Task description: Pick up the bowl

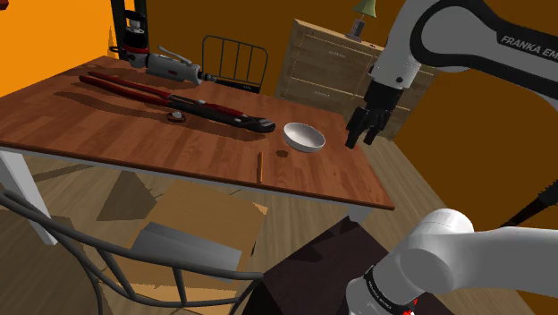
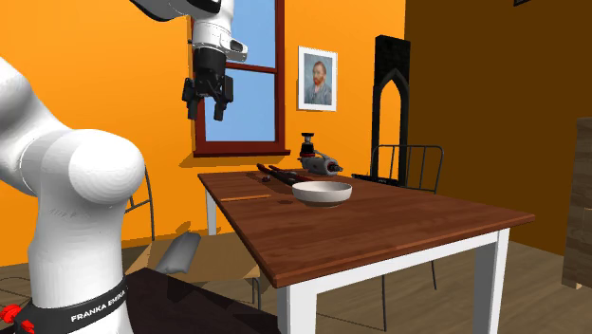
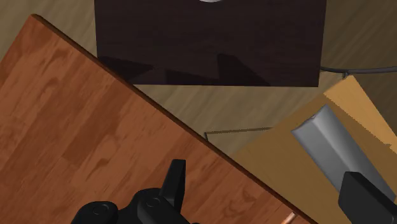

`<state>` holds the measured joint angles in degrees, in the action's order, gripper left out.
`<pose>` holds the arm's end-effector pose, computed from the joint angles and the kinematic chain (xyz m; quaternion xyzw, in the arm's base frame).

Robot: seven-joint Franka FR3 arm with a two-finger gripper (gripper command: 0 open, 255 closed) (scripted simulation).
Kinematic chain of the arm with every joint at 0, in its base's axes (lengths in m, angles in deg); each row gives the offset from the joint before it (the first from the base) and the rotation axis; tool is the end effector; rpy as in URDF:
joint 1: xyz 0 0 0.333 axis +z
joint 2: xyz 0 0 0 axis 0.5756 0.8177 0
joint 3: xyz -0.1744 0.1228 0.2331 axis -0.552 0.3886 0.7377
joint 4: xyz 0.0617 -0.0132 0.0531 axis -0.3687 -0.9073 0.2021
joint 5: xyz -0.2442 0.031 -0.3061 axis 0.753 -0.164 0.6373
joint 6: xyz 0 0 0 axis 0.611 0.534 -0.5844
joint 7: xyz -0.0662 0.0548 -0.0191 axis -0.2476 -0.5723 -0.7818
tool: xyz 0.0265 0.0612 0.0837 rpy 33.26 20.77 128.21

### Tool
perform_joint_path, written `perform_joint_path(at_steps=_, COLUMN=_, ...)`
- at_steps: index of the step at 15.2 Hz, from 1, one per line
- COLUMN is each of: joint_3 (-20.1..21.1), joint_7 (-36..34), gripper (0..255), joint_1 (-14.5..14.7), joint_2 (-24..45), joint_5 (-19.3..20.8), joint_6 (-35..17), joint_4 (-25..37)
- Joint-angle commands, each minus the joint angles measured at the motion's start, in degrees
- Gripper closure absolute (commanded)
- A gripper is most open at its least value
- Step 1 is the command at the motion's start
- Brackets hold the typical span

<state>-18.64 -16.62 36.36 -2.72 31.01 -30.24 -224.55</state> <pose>0.2945 0.0043 0.5821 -0.9980 0.0157 0.0521 0.0333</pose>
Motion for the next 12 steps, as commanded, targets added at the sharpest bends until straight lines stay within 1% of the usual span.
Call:
perform_joint_path(at_steps=1, joint_3=0.00, joint_7=0.00, gripper=0, joint_1=0.00, joint_2=0.00, joint_5=0.00, joint_6=0.00, joint_4=0.00)
perform_joint_path(at_steps=6, joint_3=-1.26, joint_7=2.68, gripper=0, joint_1=-0.36, joint_2=8.33, joint_5=2.16, joint_6=-8.77, joint_4=0.42)
perform_joint_path(at_steps=12, joint_3=-2.66, joint_7=5.41, gripper=0, joint_1=-0.77, joint_2=19.63, joint_5=4.12, joint_6=-18.13, joint_4=3.51)
